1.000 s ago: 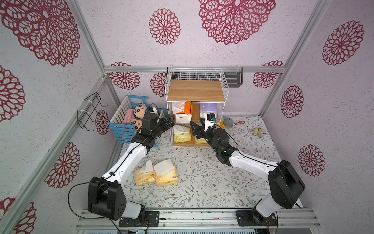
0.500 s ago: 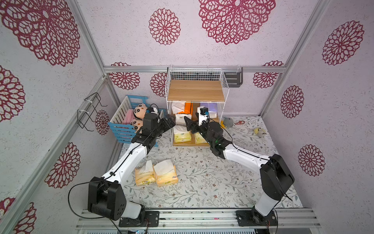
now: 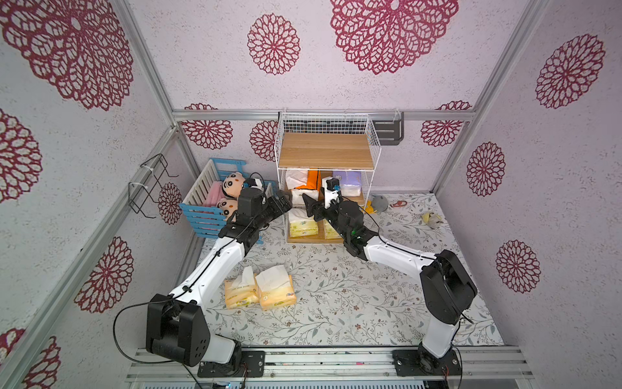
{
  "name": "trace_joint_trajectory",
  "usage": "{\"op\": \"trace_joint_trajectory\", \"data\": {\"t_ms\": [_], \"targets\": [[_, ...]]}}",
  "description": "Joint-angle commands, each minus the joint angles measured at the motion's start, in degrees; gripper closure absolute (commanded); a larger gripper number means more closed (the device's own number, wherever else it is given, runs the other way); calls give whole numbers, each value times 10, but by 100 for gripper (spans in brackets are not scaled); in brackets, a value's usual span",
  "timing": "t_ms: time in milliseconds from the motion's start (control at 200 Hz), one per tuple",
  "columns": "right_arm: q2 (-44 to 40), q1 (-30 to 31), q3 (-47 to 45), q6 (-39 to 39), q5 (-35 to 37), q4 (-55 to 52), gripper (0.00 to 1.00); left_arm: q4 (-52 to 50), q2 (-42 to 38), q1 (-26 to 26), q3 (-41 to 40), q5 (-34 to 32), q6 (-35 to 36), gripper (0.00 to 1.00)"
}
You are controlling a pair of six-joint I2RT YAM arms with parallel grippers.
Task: Remove the tissue boxes from the shelf
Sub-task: Pick up a box of tissues from the shelf.
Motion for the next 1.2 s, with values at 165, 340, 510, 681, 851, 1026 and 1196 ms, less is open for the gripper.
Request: {"op": "trace_joint_trajectory", "data": {"t_ms": [165, 340, 510, 681, 851, 1026, 1196], "targets": [[9, -3, 18, -13, 2, 37, 33, -4, -11, -4, -3, -1, 4, 3], [8, -3, 20, -13, -3, 42, 51, -5, -14, -4, -8, -1, 4, 3], [-8, -2, 20, -17, -7, 36, 74, -5, -19, -4, -11, -6, 3, 3], [-24, -1, 18, -24, -13, 32, 99, -11, -27, -4, -11, -13, 5, 3], [-36, -1, 18, -24, -26, 22, 100, -20, -38, -4, -15, -23, 11, 3], [-70, -1, -12, -11, -43, 24, 100, -34, -51, -3, -15, -36, 17, 3], [-125, 1, -71, 6, -55, 20, 100, -47, -70, -2, -15, -58, 21, 3]]}}
